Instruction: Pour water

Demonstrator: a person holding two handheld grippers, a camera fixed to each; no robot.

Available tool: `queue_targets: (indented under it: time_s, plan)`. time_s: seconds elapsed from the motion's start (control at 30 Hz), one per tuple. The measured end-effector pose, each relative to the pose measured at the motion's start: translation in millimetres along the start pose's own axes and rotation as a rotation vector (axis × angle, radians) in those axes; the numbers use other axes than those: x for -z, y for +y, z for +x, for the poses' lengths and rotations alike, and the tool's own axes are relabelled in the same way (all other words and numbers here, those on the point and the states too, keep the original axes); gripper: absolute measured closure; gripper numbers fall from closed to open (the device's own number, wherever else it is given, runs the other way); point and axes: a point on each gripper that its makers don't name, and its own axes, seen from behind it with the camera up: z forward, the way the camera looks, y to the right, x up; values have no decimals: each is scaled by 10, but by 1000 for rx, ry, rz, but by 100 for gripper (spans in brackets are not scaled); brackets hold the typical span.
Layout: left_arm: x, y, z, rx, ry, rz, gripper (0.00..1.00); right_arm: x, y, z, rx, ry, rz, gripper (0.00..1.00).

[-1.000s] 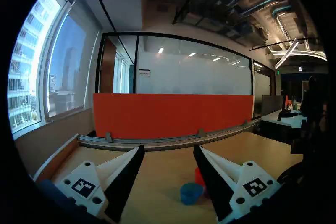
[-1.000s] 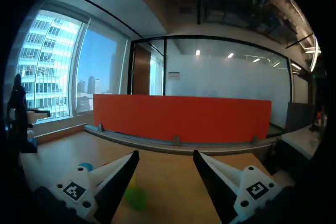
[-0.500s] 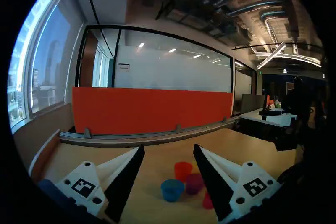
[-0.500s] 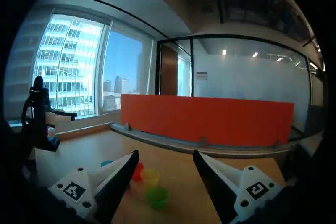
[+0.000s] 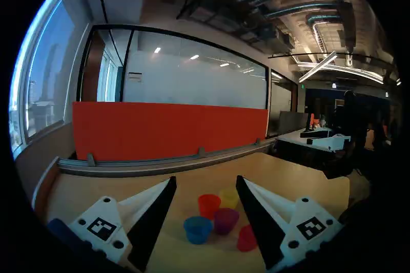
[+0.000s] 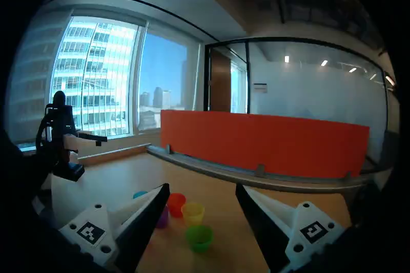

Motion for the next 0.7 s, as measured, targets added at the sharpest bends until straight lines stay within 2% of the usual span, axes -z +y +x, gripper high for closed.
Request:
queue_targets:
  time_s: [0.47, 0.7]
  plan:
    - [-79, 1, -328, -35, -86, -22, 14, -35, -12, -408, 51, -111, 41, 0]
    - [-145, -8, -509, -34, -127, -31, 14, -62, -12, -542, 58, -139, 50, 0]
